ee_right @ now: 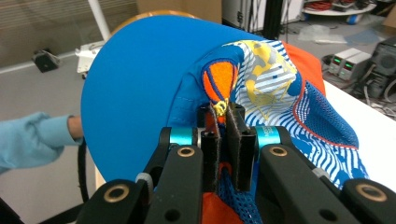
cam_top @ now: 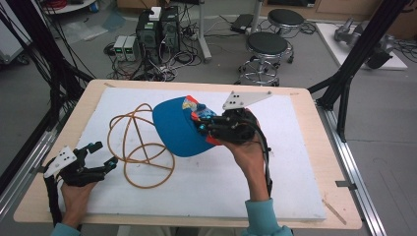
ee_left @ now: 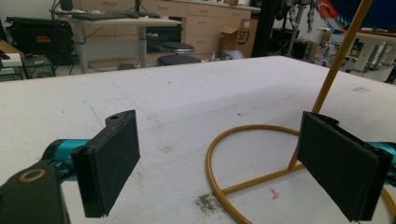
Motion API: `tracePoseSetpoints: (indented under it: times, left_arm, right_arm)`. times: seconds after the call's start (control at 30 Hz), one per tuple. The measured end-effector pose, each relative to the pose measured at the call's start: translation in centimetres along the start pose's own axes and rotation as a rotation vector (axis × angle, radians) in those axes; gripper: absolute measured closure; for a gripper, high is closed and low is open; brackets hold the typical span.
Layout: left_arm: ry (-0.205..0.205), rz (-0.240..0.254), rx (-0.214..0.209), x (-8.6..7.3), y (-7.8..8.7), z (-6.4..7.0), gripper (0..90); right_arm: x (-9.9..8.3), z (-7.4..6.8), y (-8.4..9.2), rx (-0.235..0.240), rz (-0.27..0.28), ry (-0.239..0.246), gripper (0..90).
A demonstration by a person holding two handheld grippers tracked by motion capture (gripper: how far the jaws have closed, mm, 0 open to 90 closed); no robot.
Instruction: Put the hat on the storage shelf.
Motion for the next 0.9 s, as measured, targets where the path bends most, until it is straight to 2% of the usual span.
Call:
tracePoseSetpoints:
  times: [0.27,0.53,0.9]
  left_arm:
    - [0.005,0.0,-0.002,0.0,0.0,0.0,13.6]
    - [0.004,0.001,-0.004,0.0,0.0,-0.1,13.7]
    - [0.008,0.002,-0.005,0.0,0.1,-0.1,13.7]
  right_arm:
    - [2.4,-0.6,-1.8,0.012,0.012,0.021,85.1]
    - [3.9,-1.2,-3.2,0.013,0.031,0.029,85.1]
    - [5.4,-2.8,-5.8,0.068,0.035,0.048,85.1]
Point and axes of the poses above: each handheld gripper's, and its own axes: y roughly backward along the jaws, x roughly out of its top, z roughly to its right, the point moved 5 cm from there along -y, roughly forward along the jaws, and after that the axes turned 1 degree about -x, right-handed, at the moved point
